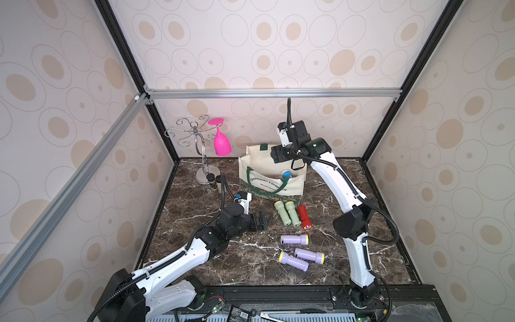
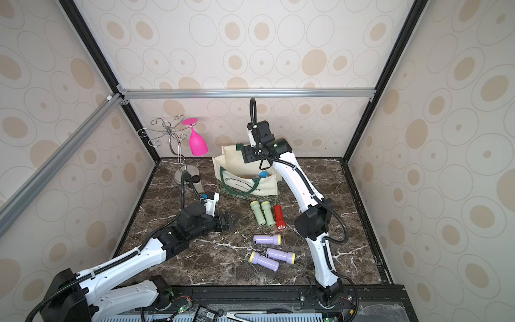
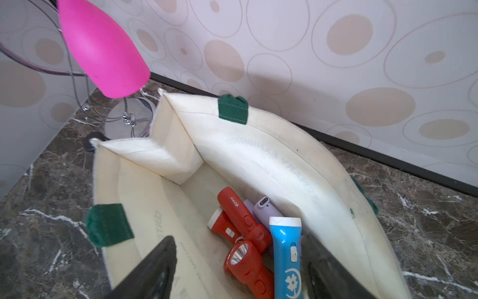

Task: Put the flashlights into the tote bags
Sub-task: Place the flashlight in the canvas bag, then move the flashlight at the center of the board.

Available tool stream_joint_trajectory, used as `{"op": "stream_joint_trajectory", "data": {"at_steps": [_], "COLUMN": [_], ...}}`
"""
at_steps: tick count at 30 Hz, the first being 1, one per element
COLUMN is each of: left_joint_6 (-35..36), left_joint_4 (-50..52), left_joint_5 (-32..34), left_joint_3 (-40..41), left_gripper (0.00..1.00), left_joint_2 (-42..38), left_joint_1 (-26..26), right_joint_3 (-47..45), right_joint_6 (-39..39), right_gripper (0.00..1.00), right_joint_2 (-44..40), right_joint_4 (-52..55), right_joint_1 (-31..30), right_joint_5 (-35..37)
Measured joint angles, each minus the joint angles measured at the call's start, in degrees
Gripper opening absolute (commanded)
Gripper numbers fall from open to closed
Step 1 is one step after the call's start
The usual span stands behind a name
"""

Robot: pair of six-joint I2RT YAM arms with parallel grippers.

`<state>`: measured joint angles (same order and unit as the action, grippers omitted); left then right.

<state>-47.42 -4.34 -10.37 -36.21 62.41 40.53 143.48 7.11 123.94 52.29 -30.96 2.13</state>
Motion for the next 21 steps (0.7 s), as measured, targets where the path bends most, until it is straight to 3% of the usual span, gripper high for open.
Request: {"op": "stream_joint_trajectory", "data": {"at_steps": [6,14,21], "left_joint_6": [-1.99,-3.65,-7.96], "left_joint_4": [-3.85,-7.74,-11.61], "left_joint_5": [-0.11,-1.25,2.89], "left_joint_3": [2.25,3.58,5.01], "left_gripper": [0.86,0.84,0.82], "left_joint_2": [3.10,6.71,8.57], "left_joint_1": [0.00,0.22,3.34], "right_joint_3": [-1.11,-21.18,-35.89], "right_joint_6": [1.22,7.41,8.87], "right_gripper": [0.79,0.86,0.90], "right_joint_2": [-5.77,-19.50,-29.59], "right_joint_4": [3.28,2.23,-1.29], "right_joint_1": [-2.19,-3.32,-2.73], "right_joint_5": [1.44,1.03,-3.34]}}
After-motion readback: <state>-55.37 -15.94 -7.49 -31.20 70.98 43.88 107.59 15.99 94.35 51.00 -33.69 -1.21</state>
